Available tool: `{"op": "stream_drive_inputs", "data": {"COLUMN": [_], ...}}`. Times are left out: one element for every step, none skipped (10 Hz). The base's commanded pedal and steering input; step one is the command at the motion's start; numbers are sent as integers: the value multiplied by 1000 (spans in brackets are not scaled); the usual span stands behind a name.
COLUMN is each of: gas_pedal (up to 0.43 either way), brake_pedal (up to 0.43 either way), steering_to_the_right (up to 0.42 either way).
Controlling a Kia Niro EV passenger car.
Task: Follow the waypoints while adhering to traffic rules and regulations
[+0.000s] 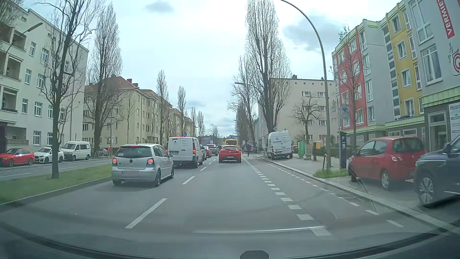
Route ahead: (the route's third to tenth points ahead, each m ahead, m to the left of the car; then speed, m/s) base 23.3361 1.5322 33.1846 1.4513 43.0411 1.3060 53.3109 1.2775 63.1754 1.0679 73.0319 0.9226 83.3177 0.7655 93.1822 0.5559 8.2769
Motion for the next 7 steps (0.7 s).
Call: {"op": "stream_drive_inputs", "data": {"gas_pedal": [79, 79, 79, 79, 79, 79, 79], "brake_pedal": [0, 0, 0, 0, 0, 0, 0], "steering_to_the_right": [-4, -4, -4, -3, -2, -2, -1]}}
